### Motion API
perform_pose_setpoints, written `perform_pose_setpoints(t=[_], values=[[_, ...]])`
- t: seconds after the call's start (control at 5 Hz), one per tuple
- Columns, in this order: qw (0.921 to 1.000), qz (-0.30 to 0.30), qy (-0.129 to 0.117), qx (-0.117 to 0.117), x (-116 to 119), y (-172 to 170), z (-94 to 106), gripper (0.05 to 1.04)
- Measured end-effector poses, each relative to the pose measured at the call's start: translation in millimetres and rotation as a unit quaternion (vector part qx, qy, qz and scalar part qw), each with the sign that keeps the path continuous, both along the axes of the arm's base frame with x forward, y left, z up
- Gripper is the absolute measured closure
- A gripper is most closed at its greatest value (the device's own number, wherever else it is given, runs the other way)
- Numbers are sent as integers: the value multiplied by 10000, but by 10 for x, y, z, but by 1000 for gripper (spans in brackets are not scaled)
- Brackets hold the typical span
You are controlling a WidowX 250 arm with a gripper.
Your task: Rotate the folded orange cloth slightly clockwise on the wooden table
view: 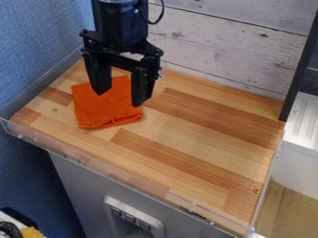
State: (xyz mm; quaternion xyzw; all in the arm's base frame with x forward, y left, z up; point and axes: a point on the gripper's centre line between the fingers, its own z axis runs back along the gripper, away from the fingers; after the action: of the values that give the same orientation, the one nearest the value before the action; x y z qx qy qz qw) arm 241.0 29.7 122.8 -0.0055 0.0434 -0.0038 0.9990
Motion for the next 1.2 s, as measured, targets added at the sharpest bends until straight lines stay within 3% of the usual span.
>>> perform_pose_setpoints(t=[0.2, 0.6, 0.8, 1.2], values=[[9998, 222, 10, 18, 68, 12, -48, 85], [9914, 1272, -297, 67, 333, 314, -26, 88], [9818, 1835, -474, 101, 435, 520, -11, 84], [9636, 2602, -590, 151, 572, 760, -65, 85]])
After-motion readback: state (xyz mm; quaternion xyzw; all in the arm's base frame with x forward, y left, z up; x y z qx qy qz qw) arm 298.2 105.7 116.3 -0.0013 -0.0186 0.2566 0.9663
